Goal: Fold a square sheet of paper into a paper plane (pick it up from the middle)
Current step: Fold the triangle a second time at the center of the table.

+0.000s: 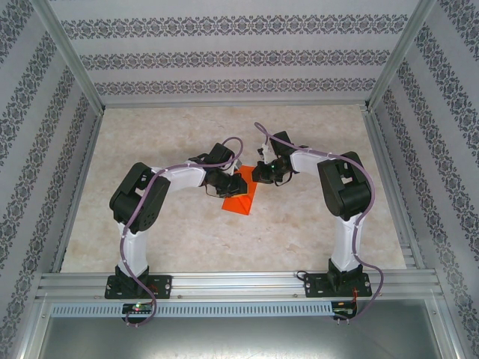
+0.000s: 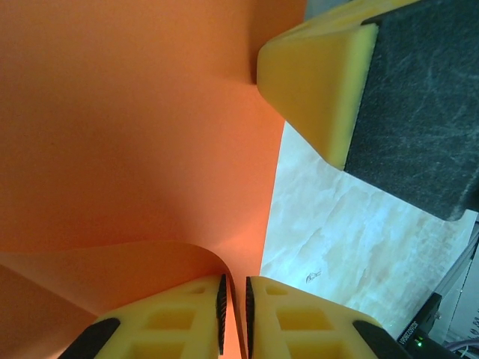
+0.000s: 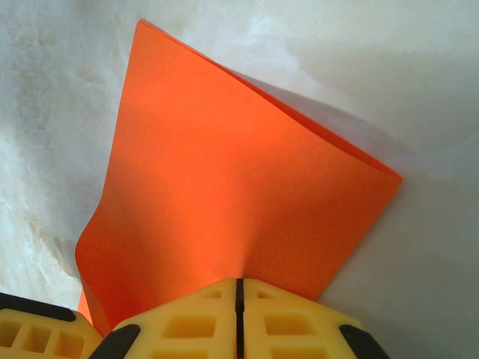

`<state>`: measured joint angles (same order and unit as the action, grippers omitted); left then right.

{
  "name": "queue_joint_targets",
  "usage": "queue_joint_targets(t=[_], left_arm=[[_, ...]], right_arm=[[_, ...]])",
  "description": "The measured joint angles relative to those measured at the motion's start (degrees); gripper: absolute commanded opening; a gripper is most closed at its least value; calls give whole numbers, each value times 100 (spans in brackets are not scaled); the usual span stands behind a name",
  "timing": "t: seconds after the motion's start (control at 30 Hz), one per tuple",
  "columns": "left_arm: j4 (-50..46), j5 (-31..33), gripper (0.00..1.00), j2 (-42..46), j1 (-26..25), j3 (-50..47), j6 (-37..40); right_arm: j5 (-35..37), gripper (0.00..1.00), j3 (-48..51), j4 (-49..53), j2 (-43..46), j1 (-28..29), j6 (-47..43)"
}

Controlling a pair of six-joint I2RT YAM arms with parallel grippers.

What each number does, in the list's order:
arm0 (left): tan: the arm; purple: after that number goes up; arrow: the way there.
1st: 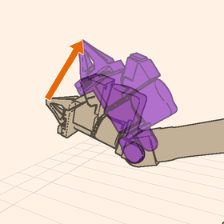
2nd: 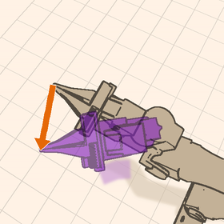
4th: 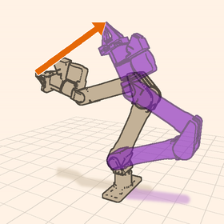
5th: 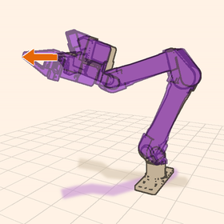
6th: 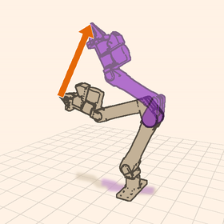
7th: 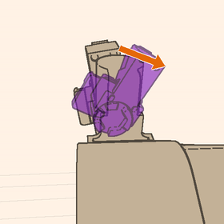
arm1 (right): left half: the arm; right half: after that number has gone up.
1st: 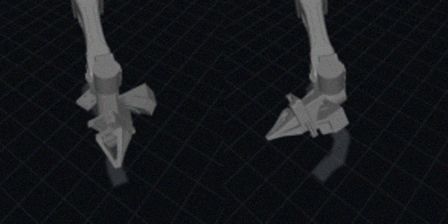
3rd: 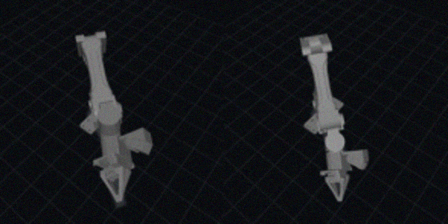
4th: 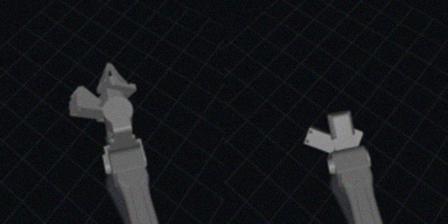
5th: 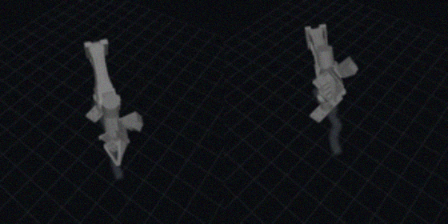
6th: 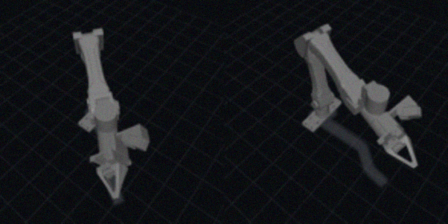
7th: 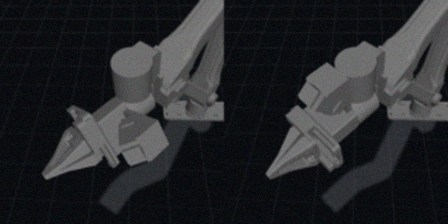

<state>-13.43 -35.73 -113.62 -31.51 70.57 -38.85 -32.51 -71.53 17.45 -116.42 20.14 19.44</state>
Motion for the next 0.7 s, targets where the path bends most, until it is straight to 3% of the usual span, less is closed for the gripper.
queue_joint_targets(t=[0.7], left_arm=[[-205, 238, 9, -251, 0, 310, 26]], right_arm=[[37, 9, -26, 57, 0, 28, -61]])
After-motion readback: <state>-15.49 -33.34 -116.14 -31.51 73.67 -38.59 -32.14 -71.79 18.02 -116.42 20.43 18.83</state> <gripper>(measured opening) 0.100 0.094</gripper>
